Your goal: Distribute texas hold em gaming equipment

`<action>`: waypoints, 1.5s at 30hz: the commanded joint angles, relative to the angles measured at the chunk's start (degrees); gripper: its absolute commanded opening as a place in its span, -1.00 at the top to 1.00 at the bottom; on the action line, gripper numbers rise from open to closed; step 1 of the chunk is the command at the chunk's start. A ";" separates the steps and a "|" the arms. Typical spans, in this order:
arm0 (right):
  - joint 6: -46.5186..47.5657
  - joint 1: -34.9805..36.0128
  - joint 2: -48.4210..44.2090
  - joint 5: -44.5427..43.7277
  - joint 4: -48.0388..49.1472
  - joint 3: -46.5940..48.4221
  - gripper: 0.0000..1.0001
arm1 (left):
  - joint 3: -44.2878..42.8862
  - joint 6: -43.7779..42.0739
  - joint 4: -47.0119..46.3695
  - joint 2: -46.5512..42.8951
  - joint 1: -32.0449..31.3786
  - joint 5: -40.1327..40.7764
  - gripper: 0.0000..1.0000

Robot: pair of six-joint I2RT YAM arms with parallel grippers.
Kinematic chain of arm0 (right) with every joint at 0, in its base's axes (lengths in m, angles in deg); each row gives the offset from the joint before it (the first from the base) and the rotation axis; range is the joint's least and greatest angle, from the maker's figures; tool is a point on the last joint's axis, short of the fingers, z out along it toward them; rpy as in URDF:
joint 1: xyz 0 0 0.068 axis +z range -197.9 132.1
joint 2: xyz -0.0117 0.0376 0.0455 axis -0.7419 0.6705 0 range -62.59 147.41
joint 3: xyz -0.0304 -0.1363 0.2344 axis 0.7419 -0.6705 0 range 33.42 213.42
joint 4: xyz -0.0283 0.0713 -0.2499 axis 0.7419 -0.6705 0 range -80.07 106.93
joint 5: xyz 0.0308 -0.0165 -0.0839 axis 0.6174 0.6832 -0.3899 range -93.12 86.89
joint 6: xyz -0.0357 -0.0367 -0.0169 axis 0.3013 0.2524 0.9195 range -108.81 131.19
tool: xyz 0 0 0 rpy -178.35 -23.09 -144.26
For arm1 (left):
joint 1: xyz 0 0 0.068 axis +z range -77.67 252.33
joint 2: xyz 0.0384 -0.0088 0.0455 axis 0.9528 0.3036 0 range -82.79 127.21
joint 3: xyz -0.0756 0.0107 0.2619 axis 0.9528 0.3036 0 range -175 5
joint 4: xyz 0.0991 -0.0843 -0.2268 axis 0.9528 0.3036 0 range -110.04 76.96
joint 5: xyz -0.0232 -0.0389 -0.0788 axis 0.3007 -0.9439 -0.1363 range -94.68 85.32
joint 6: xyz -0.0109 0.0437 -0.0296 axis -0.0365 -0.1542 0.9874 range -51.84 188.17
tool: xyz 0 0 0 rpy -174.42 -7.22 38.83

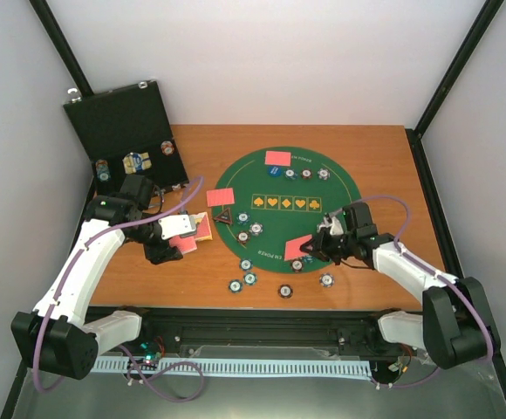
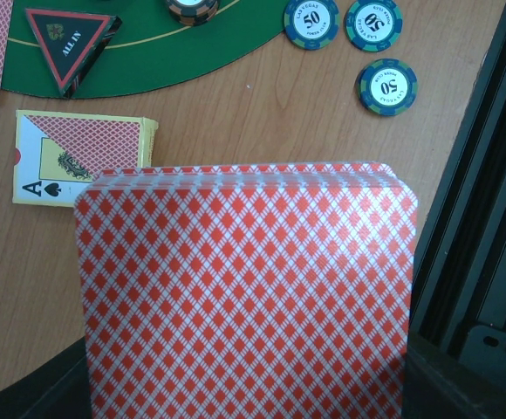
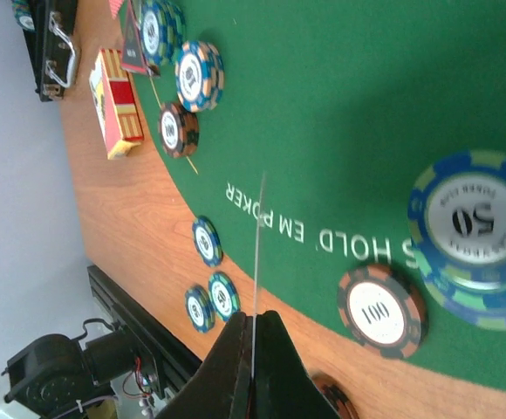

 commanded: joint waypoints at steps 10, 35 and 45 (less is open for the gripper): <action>7.98 -4.75 13.53 1.56 -1.26 10.05 0.94 | -0.97 -1.40 0.00 -1.12 -0.25 -0.24 0.39; 13.80 -4.60 21.32 5.26 -1.61 13.36 0.88 | -0.62 -1.33 -0.03 -0.95 -0.26 -0.31 0.39; 13.69 -4.03 15.40 1.27 -5.91 13.56 0.94 | -0.28 -1.46 0.47 -1.31 -0.29 0.16 0.39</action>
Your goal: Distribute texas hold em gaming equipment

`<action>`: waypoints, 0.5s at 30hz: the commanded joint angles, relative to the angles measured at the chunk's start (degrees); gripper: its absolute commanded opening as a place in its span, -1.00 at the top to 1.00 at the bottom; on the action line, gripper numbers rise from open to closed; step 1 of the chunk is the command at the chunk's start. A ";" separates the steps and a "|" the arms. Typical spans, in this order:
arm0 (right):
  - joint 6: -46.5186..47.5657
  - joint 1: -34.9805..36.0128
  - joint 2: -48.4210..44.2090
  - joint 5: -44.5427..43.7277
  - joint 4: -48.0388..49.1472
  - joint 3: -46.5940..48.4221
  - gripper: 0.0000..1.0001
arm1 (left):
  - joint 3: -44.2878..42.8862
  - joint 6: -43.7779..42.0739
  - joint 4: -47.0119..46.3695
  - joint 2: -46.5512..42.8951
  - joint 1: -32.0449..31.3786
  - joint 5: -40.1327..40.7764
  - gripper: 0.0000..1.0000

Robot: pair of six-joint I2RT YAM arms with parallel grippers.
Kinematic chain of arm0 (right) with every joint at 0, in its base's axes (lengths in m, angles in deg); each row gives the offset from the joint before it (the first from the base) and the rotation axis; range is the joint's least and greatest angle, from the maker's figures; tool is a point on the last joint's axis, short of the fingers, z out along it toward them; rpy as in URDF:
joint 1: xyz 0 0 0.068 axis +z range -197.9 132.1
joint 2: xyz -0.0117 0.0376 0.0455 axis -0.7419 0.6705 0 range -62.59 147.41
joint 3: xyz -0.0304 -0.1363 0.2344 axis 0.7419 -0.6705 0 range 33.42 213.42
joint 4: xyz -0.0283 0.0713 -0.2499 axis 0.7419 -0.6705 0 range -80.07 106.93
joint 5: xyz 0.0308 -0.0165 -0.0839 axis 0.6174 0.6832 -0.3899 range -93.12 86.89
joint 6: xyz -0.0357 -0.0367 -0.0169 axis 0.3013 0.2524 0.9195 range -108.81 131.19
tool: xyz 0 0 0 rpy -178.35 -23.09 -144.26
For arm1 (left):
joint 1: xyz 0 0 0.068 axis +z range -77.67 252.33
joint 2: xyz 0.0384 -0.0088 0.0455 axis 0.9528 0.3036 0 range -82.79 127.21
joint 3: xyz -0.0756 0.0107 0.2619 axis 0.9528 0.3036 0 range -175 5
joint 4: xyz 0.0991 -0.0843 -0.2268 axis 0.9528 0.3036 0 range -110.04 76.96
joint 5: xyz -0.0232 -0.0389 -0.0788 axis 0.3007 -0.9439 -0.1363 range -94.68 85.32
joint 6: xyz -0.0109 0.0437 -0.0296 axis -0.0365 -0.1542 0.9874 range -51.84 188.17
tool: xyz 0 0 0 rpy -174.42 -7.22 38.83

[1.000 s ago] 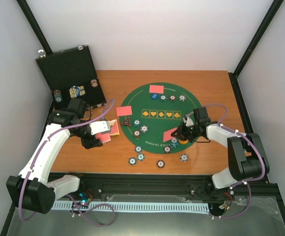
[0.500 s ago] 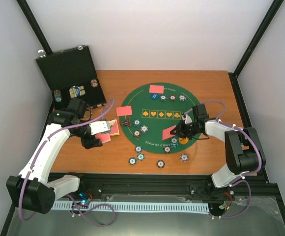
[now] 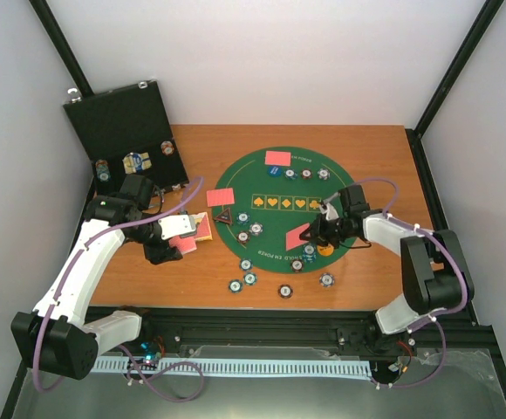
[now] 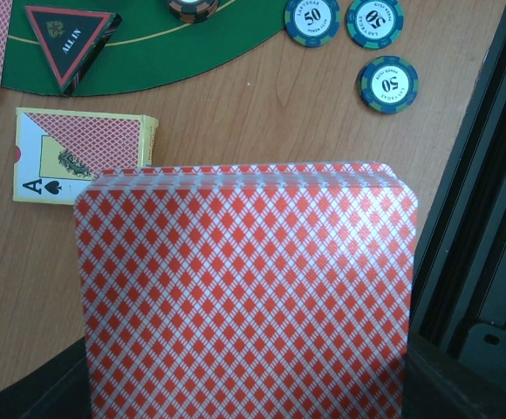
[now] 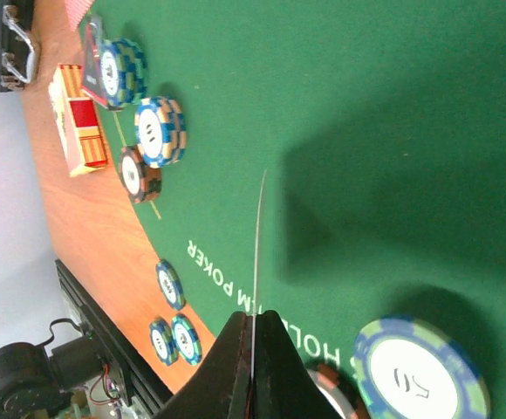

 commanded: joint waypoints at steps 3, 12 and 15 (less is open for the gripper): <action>1.26 -0.80 -6.81 -2.24 -4.37 0.02 0.93 | 0.14 -1.68 -0.02 -1.32 -0.25 -0.10 0.39; -0.12 3.55 -0.26 2.65 0.34 2.49 0.92 | -0.62 -0.89 0.24 -1.26 -0.27 -0.78 0.39; -0.08 5.06 1.73 1.48 0.41 2.71 0.92 | -0.87 -1.01 0.29 -1.19 -0.25 -0.64 0.39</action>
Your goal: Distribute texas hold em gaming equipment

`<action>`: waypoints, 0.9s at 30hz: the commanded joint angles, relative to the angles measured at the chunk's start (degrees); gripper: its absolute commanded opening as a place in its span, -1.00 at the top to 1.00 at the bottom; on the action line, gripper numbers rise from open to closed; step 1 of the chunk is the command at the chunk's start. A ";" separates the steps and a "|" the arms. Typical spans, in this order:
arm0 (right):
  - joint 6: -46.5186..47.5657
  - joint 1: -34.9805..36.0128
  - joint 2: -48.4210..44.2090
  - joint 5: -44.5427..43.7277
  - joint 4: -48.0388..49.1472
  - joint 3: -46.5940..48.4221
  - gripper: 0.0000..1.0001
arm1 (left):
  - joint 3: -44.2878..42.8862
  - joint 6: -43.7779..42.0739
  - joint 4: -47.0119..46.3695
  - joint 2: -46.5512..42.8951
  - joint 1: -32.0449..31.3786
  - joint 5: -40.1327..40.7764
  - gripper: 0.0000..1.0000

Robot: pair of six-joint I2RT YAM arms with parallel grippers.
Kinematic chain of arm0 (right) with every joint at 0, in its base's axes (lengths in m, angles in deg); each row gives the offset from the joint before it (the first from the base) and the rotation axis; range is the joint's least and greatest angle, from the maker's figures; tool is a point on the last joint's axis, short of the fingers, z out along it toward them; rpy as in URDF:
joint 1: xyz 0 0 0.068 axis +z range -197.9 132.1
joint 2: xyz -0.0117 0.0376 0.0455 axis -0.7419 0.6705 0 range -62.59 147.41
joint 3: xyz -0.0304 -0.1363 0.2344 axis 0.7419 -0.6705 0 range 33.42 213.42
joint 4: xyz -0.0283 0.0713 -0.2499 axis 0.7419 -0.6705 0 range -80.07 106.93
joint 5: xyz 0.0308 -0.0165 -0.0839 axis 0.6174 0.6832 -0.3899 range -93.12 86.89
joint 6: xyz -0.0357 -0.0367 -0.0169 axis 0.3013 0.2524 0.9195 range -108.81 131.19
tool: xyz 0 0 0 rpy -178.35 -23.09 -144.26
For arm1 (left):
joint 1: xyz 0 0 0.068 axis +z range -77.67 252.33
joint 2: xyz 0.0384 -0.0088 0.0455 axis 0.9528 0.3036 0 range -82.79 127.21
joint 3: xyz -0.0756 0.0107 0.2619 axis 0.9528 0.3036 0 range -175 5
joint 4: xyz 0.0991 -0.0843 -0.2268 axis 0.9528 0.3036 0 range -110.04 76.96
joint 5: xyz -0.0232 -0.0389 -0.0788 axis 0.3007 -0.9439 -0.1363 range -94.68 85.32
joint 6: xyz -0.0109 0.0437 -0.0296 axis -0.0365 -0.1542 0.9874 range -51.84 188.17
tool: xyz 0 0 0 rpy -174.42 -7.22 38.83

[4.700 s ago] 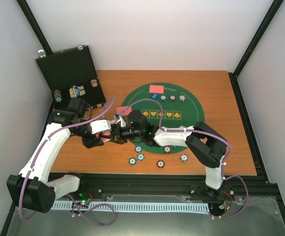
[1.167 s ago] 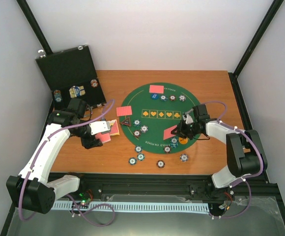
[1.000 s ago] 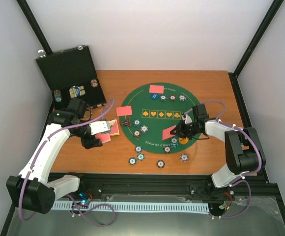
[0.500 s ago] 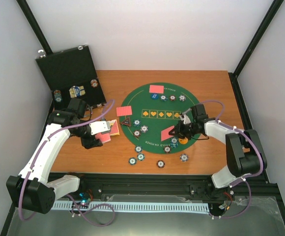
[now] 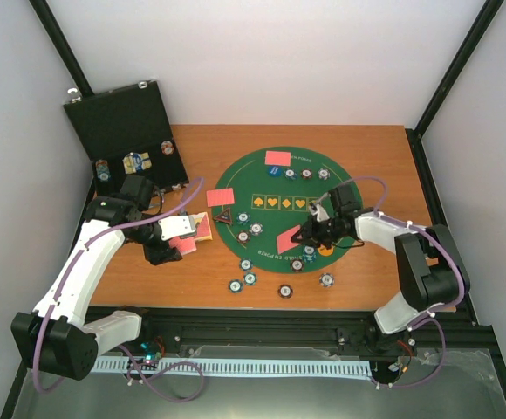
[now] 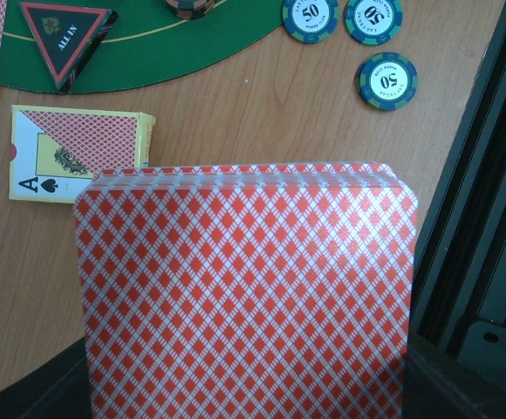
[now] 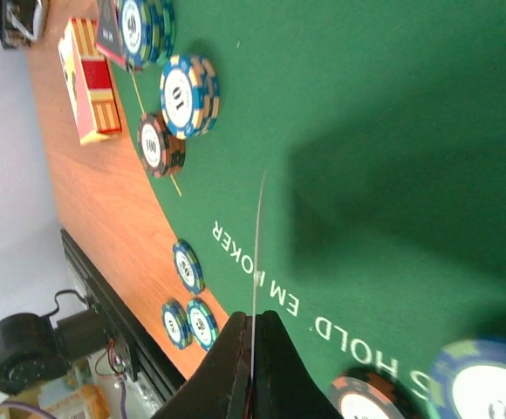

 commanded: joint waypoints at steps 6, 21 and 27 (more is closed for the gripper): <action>1.79 1.86 4.09 -5.77 -2.78 2.44 0.94 | -1.74 -0.77 0.60 -0.72 -0.25 -0.86 0.39; 4.18 0.25 -2.06 -12.52 -10.51 5.48 0.19 | -2.20 -1.18 0.88 -0.70 -0.26 -0.55 0.39; 4.32 -0.10 -4.85 -17.39 -14.14 6.92 0.05 | -2.01 -1.28 0.87 -0.81 -0.29 -0.58 0.39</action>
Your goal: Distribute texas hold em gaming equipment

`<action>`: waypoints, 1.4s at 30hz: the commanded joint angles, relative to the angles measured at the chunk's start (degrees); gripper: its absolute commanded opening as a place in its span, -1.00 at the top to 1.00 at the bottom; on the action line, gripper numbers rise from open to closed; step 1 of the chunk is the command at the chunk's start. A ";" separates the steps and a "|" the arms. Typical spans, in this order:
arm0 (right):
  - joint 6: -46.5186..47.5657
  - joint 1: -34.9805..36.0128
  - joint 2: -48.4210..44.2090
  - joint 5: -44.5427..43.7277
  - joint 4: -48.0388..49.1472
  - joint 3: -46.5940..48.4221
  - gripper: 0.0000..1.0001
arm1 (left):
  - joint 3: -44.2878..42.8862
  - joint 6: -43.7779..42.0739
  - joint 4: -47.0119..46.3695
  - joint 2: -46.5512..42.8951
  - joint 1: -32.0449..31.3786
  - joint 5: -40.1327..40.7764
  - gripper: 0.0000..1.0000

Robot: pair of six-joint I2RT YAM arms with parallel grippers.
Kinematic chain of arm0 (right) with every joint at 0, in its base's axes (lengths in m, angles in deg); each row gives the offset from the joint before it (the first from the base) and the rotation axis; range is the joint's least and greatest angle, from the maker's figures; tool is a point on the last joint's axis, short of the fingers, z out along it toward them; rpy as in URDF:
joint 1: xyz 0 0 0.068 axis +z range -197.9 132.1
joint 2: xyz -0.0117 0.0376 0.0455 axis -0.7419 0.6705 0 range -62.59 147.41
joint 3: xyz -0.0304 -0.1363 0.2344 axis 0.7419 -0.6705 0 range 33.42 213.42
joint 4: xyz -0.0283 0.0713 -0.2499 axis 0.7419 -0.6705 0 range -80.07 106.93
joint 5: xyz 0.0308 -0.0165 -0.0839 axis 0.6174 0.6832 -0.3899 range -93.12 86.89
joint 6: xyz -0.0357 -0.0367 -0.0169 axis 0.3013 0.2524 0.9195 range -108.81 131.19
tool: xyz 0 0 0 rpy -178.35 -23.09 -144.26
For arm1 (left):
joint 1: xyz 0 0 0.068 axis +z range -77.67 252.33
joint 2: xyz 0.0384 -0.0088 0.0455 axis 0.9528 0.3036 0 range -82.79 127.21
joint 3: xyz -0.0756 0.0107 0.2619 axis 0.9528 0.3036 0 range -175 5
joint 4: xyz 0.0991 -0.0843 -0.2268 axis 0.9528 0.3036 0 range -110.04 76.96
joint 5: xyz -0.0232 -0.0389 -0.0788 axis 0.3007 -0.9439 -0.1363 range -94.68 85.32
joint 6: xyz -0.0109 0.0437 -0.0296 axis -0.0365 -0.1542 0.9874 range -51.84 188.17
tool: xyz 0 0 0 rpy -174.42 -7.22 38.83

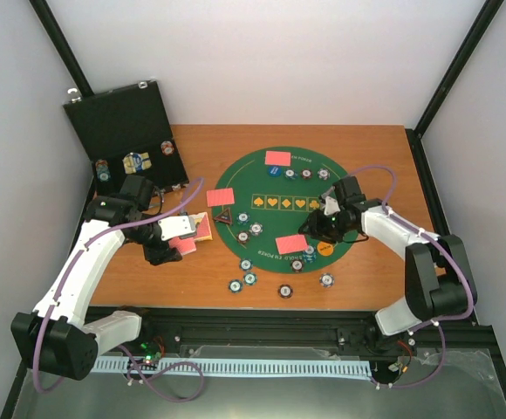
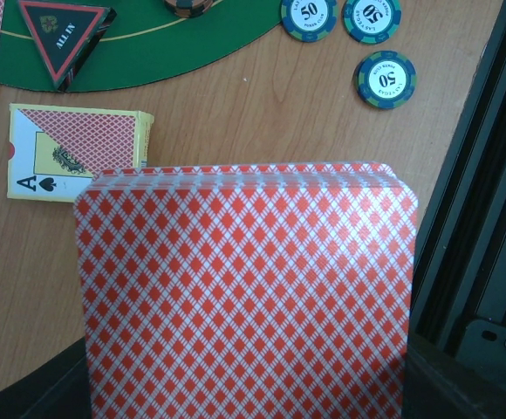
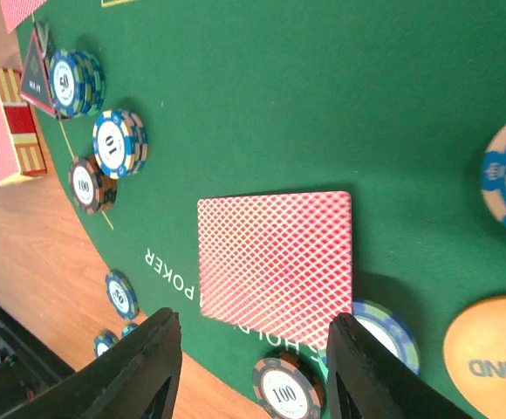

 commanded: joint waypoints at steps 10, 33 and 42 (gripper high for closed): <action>-1.77 5.01 -0.95 -5.91 -1.12 1.35 0.03 | -1.76 -1.30 0.44 -1.04 -0.25 -0.63 0.39; -23.20 28.84 -6.61 3.59 20.80 9.26 -0.34 | -2.47 0.25 0.16 -0.68 -0.31 -2.94 0.39; -29.44 37.68 2.95 4.39 34.30 11.80 -0.35 | -2.86 0.87 0.20 -0.74 -0.28 -3.60 0.39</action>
